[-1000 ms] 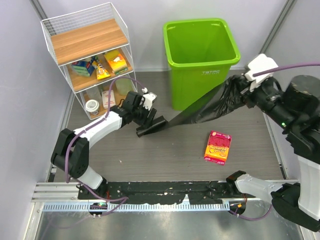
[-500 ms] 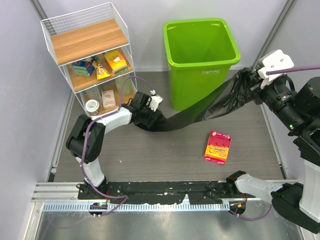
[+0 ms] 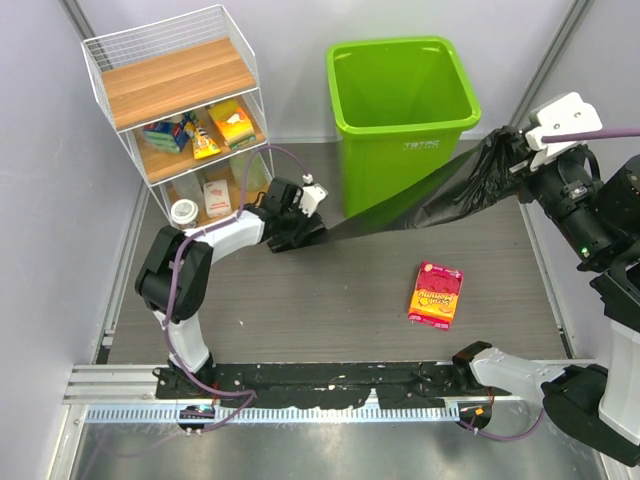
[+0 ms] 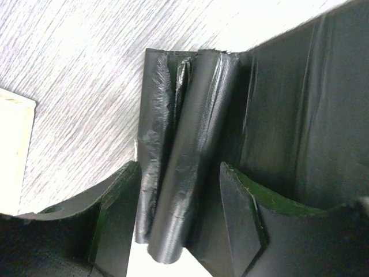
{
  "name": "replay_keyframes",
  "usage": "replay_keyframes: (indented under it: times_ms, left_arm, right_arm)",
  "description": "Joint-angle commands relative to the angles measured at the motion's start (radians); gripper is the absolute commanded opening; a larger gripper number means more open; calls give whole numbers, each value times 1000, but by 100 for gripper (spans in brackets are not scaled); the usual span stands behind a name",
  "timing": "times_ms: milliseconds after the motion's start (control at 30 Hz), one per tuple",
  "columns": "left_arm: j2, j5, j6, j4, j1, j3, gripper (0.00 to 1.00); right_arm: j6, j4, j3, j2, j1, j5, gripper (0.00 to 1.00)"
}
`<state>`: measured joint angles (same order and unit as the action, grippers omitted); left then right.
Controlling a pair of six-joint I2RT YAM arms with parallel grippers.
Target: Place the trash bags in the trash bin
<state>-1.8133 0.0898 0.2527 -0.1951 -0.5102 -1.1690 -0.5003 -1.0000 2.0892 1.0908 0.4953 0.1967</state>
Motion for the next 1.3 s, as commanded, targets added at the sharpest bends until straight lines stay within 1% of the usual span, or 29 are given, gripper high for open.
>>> replay_keyframes:
  times_ms: [0, 233, 433, 667, 967, 1200, 1267]
  left_arm:
    - [-32, 17, 51, -29, 15, -43, 60]
    - [-66, 67, 54, -113, 16, -89, 62]
    - [-106, 30, 45, -151, 15, -139, 62]
    - [-133, 30, 39, -178, 13, -182, 63]
    - [-192, 8, 42, -225, 9, -245, 64]
    - [-219, -13, 46, -239, -2, -271, 62]
    - [-231, -15, 46, -251, -7, -285, 56]
  right_arm:
    - [-26, 90, 48, -3, -1, 78, 2]
    - [-30, 130, 80, -11, -3, 150, 1]
    - [-4, 176, 126, 1, -4, 208, 1]
    - [-4, 213, 155, 20, -8, 270, 1]
    - [14, 253, 256, 69, -44, 320, 2]
    - [2, 268, 243, 57, -50, 345, 2]
    - [2, 268, 226, 50, -50, 345, 1]
